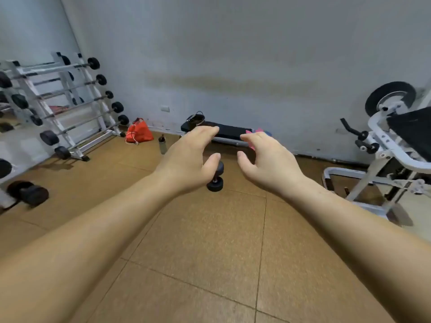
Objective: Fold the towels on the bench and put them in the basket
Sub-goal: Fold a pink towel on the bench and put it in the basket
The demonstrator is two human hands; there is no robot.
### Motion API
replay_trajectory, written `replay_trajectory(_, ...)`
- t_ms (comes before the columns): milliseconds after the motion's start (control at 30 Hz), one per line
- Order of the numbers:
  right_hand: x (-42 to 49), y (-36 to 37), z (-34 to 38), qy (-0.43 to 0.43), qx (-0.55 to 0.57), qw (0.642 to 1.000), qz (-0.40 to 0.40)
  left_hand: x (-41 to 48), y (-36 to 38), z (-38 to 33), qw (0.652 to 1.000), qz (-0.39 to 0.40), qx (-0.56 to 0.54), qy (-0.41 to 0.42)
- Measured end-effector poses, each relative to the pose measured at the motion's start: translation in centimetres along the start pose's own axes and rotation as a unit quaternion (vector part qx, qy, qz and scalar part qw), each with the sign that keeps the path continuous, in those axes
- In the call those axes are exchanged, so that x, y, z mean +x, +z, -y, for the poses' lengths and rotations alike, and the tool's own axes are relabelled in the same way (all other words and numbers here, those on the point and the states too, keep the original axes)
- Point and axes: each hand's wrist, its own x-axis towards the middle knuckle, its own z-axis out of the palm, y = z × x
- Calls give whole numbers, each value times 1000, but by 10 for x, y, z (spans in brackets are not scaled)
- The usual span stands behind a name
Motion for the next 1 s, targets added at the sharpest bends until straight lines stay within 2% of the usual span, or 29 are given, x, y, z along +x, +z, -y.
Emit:
replay_trajectory(200,122,92,-49,64,16,996,67,95,53,115,996,63,-31,-46)
replay_trajectory(400,238,138,-124,121,54,988,77,211,125,195,988,121,-64,-71)
replay_trajectory(533,310,171,-193,143,80,984,66,287,195,233,983,132,-97,-85)
replay_trajectory(733,433,247,-288,134,141,977,89,400,279,296,975,108,-129,-148)
replay_trajectory(833,500,278,-315,118,151,974,118,452,304,332,967,108,-140,-183)
replay_trajectory(1000,627,347,-355,88,158,972,152,545,348,416,965,107,-144,-192)
